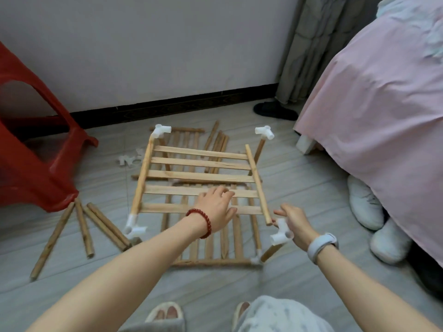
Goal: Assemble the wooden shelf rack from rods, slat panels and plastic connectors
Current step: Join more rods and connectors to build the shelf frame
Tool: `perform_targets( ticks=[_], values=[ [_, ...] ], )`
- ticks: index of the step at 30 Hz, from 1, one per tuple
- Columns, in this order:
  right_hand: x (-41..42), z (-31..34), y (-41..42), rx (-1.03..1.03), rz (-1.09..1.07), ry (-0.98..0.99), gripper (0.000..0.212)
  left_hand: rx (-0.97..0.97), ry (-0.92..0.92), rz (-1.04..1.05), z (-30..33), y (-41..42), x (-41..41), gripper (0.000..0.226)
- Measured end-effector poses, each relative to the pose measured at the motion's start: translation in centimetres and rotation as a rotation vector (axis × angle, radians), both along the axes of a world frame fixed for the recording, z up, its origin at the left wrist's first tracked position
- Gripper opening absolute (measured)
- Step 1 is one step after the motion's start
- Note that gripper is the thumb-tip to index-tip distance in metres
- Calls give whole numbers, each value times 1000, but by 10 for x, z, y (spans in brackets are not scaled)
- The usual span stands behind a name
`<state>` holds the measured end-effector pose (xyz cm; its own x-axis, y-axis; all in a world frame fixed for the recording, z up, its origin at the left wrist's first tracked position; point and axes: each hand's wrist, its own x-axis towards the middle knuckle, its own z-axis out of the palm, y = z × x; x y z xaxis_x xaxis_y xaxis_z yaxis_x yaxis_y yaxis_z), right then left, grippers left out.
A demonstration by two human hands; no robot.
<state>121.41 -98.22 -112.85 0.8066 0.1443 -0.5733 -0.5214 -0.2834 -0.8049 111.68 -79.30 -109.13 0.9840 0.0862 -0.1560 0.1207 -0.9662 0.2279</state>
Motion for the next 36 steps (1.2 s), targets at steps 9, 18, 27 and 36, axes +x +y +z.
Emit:
perform_targets(
  ticks=[9, 18, 27, 36],
  values=[
    [1, -1, -8, 211, -43, 94, 17, 357, 93, -156, -34, -20, 43, 49],
    [-25, 10, -5, 125, 26, -76, 33, 66, 49, -85, -28, -17, 29, 37],
    [-36, 16, -1, 91, 5, -52, 51, 16, 33, -97, -22, -23, 21, 36],
    [-43, 15, 2, 50, -33, -84, 44, 52, -3, -64, -23, -28, 16, 36]
  ],
)
